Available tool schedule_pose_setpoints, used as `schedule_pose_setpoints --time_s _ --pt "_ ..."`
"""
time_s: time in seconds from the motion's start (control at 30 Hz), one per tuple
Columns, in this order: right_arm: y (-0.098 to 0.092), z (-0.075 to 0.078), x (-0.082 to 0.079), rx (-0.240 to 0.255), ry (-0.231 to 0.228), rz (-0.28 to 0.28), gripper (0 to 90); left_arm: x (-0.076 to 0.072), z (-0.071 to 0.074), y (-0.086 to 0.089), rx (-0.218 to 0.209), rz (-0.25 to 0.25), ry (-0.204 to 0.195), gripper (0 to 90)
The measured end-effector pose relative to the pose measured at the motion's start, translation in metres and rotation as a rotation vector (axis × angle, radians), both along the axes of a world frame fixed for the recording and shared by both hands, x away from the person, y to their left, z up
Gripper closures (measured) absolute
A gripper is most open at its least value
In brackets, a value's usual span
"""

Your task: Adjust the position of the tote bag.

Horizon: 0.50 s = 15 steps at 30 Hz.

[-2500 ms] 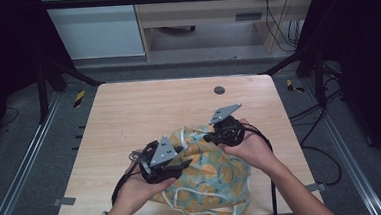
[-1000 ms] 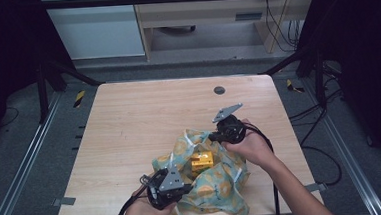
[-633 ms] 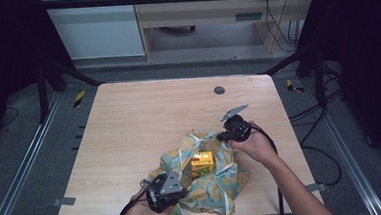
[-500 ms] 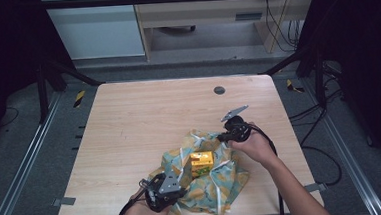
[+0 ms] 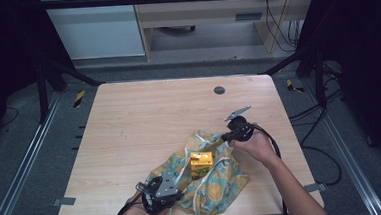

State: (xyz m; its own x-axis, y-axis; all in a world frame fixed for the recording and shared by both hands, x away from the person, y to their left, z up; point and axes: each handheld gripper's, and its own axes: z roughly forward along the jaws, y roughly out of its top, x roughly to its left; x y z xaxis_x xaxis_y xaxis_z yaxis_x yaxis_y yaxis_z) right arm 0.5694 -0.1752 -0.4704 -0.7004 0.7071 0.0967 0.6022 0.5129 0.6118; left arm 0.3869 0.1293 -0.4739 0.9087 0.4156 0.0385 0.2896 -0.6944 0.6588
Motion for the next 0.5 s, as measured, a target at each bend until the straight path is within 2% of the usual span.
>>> schedule_pose_setpoints --time_s 0.13,0.2,0.3,0.33,0.4,0.5 --pt "-0.004 -0.004 0.0 -0.012 0.001 -0.01 90.0 -0.004 -0.002 0.001 0.007 0.0 0.009 90.0" --pt "-0.007 -0.007 0.0 -0.015 0.004 -0.016 90.0 -0.006 -0.002 0.002 0.026 -0.002 0.001 90.0" --pt "-0.009 -0.008 0.0 -0.014 0.005 -0.021 89.3 -0.007 -0.001 0.004 0.023 0.004 -0.006 90.0" --pt "-0.009 -0.008 -0.001 -0.005 0.0 -0.025 87.0 -0.007 0.0 0.004 0.012 0.022 -0.022 88.2" --pt "-0.01 -0.003 -0.003 0.011 -0.026 -0.02 76.3 -0.008 0.002 0.004 -0.021 0.051 -0.057 77.8" --pt "-0.011 0.013 -0.009 0.036 -0.093 -0.027 58.7 -0.009 0.01 0.005 -0.08 0.094 -0.111 66.4"
